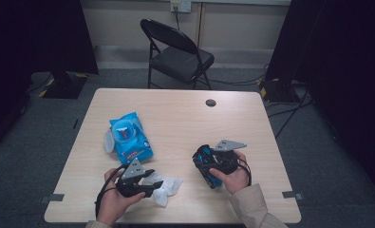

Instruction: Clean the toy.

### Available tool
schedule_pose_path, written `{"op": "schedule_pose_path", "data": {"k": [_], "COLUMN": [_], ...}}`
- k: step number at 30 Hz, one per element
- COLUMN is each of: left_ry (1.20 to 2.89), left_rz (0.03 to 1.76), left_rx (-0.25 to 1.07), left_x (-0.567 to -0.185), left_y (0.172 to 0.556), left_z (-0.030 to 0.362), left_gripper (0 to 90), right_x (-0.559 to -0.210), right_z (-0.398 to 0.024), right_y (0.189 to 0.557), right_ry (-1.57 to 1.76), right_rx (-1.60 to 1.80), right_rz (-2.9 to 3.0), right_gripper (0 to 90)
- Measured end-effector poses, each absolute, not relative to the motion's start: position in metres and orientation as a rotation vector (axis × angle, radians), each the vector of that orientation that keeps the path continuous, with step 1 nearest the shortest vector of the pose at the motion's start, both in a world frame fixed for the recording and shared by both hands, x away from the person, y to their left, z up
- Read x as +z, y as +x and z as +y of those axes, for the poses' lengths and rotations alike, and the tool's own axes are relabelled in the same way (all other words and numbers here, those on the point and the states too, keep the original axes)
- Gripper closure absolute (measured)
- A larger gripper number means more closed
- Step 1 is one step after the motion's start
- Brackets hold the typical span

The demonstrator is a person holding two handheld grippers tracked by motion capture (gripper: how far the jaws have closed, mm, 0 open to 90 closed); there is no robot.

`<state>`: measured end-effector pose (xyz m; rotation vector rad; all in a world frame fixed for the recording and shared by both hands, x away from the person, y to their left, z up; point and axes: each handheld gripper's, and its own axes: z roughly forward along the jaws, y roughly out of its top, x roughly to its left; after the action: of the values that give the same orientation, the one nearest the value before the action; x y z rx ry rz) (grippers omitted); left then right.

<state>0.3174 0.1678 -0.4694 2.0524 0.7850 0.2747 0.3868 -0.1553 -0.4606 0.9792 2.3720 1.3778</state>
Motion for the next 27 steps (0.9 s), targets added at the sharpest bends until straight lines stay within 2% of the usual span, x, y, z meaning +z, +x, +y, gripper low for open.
{"op": "schedule_pose_path", "data": {"k": [18, 24, 27], "left_ry": [2.143, 2.238, 2.248], "left_rz": [0.734, 0.713, 0.703], "left_rx": [0.246, 0.282, 0.276], "left_x": [-0.486, -0.496, -0.498], "left_y": [0.318, 0.317, 0.316], "left_z": [0.15, 0.145, 0.144], "left_gripper": [34.4, 36.1, 42.1], "right_x": [-0.445, -0.445, -0.445], "right_z": [-0.166, -0.166, -0.168], "right_y": [0.384, 0.381, 0.38], "right_ry": [0.974, 0.961, 0.962], "right_rx": [1.462, 1.469, 1.474], "right_rz": [2.312, 2.311, 2.311], "right_gripper": [26.0, 25.9, 25.9]}}
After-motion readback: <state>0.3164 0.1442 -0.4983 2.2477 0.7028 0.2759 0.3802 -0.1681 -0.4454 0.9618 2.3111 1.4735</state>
